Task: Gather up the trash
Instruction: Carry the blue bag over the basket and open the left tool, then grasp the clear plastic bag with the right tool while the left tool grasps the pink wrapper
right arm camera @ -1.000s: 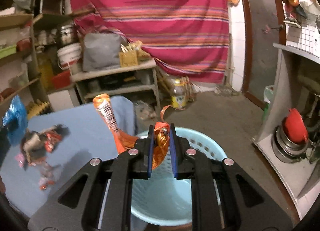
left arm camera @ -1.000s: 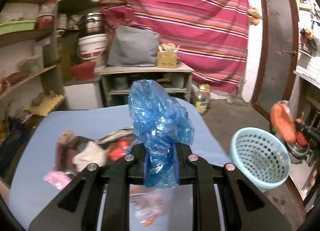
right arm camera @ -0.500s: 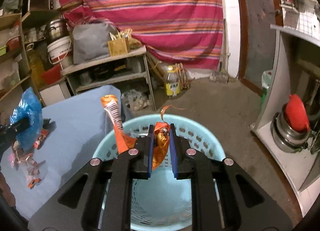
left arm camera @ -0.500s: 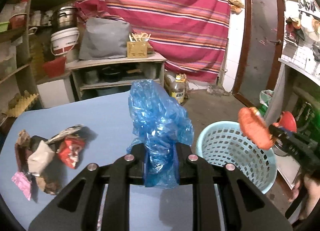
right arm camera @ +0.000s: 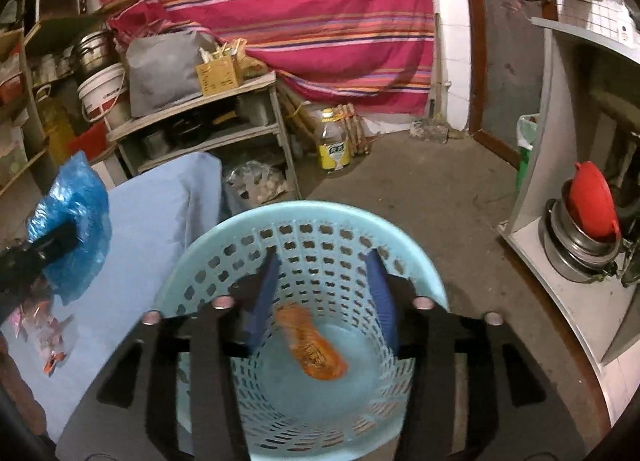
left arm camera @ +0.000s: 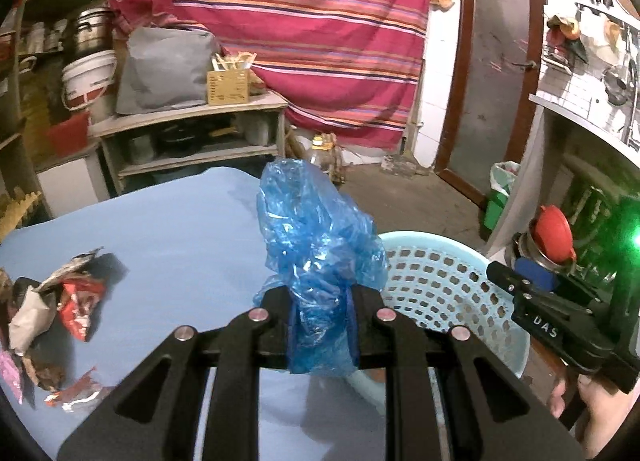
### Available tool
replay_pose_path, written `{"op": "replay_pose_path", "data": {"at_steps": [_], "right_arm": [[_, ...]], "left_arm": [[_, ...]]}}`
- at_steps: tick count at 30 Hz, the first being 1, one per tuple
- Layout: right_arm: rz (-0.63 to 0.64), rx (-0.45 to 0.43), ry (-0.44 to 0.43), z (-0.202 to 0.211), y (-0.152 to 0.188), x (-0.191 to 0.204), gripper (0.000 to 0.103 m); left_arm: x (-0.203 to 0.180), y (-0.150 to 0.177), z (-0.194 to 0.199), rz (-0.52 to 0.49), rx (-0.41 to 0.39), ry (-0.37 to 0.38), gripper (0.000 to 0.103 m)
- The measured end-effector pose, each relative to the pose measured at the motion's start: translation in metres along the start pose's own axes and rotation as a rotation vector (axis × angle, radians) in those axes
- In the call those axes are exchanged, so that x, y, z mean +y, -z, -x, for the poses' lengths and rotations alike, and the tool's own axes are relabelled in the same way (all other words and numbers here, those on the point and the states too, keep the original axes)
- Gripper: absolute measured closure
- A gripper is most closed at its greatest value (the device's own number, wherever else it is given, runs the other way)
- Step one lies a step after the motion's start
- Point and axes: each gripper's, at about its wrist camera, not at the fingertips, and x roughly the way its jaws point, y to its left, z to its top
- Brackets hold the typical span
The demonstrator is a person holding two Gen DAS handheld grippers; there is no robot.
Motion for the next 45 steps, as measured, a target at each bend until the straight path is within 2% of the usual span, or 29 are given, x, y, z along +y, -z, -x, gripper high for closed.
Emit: {"op": "replay_pose_path", "data": {"at_steps": [2,7,11,17,18,19,20,21,27,31,35,38,41,45], "right_arm": [[-0.020,-0.018,0.014,0.005,-0.001,-0.006,0.036],[-0.020,-0.033,0.063,0.007,-0.001,-0.016,0.026],[-0.037,-0.031,0.079,0.006,0.000,-0.024,0.023],[-0.074,-0.033,0.084,0.008,0.000,-0.033,0.023],[-0.078,-0.033,0.084,0.008,-0.001,-0.033,0.023],[-0.080,-0.033,0.085,0.007,-0.001,-0.033,0.023],[-0.079,-0.032,0.088,0.007,-0.001,-0.033,0.023],[-0.077,-0.032,0.091,0.007,-0.001,-0.032,0.023],[-0.076,-0.035,0.101,0.008,-0.004,-0.031,0.023],[-0.059,-0.045,0.090,0.009,-0.005,-0.022,0.019],[-0.036,-0.069,0.060,0.015,-0.008,0.001,0.013],[-0.007,-0.091,0.034,0.022,-0.009,0.027,0.008],[0.031,-0.101,0.000,0.028,-0.010,0.056,0.004],[0.116,-0.101,-0.071,0.036,0.000,0.106,0.004]], "left_arm": [[-0.007,0.000,-0.007,-0.002,0.017,0.021,0.083],[-0.019,0.004,-0.025,-0.020,0.045,0.035,0.083],[-0.024,0.004,-0.044,-0.001,0.074,0.067,0.083],[-0.039,0.004,-0.063,-0.041,0.097,0.082,0.079],[-0.041,0.004,-0.065,-0.050,0.104,0.082,0.068],[-0.043,0.004,-0.068,-0.060,0.116,0.079,0.047],[-0.043,0.005,-0.068,-0.060,0.116,0.076,0.038],[-0.042,0.005,-0.067,-0.057,0.107,0.076,0.033],[-0.019,0.008,-0.055,-0.018,0.095,0.055,0.033],[0.006,0.010,-0.022,-0.014,0.037,-0.025,0.020],[0.042,0.010,0.017,0.011,-0.012,-0.088,0.015],[0.079,0.012,0.051,0.030,-0.048,-0.148,0.010],[0.122,0.022,0.088,0.036,-0.095,-0.255,0.006],[0.188,0.049,0.125,0.058,-0.090,-0.368,0.005]]}}
